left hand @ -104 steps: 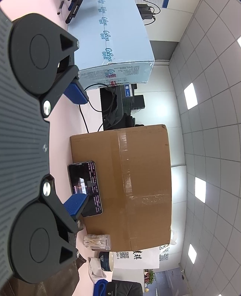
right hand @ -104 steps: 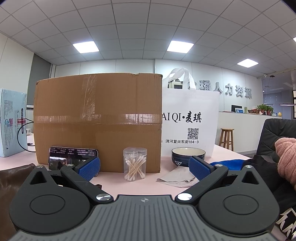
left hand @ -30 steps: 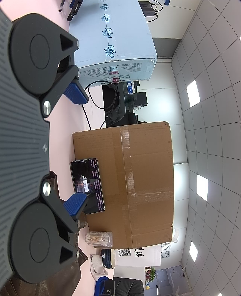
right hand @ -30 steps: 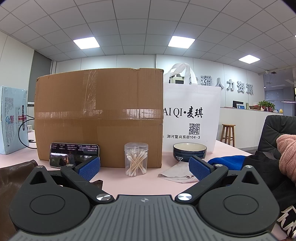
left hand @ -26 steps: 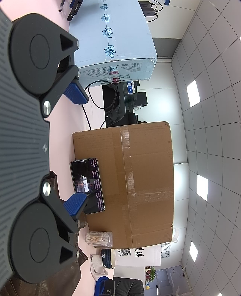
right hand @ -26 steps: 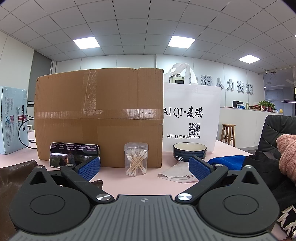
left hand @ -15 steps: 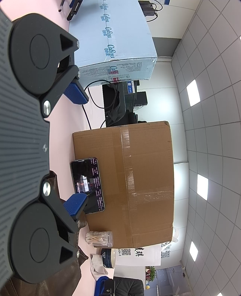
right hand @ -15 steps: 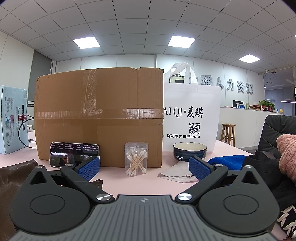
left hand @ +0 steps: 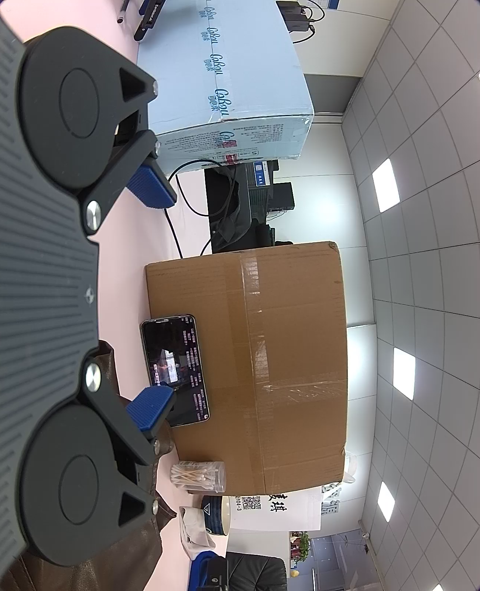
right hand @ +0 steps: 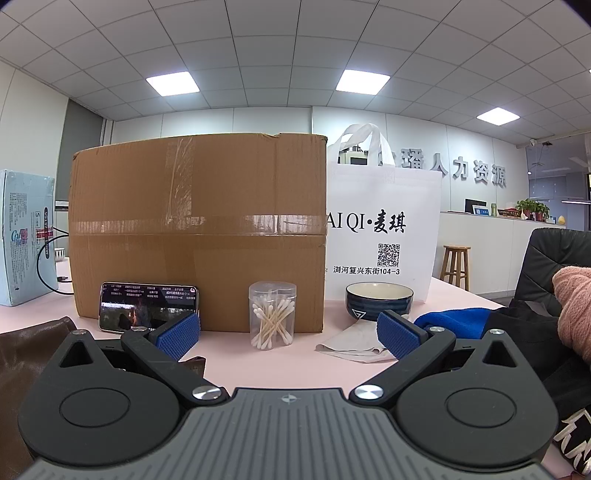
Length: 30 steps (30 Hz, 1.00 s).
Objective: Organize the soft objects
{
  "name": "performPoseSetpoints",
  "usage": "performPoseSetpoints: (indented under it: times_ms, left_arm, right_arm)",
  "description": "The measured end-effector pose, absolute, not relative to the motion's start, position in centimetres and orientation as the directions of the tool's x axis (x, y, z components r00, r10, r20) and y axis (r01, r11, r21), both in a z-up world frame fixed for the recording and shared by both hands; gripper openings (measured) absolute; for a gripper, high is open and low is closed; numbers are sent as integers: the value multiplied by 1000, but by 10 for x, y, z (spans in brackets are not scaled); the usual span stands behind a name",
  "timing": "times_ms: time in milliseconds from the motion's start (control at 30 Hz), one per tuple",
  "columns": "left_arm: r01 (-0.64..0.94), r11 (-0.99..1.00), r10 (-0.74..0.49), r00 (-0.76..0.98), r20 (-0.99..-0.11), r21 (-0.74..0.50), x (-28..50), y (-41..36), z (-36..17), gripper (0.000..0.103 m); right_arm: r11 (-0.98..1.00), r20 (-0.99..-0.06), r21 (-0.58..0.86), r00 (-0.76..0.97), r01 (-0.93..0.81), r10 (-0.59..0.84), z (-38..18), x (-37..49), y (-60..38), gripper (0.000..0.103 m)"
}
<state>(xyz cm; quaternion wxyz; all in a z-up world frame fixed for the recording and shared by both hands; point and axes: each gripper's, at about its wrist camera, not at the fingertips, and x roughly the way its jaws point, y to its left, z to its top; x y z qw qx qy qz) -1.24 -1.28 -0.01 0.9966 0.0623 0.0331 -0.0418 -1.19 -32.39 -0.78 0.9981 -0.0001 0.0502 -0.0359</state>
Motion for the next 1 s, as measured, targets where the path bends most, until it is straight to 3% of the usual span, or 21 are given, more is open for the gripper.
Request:
performPoseSetpoints:
  times_ms: [1000]
  left_arm:
    - [94, 988, -85, 994, -75, 123, -12, -13, 0, 103]
  right_arm:
    - [997, -108, -4, 992, 72, -72, -8, -11, -323, 103]
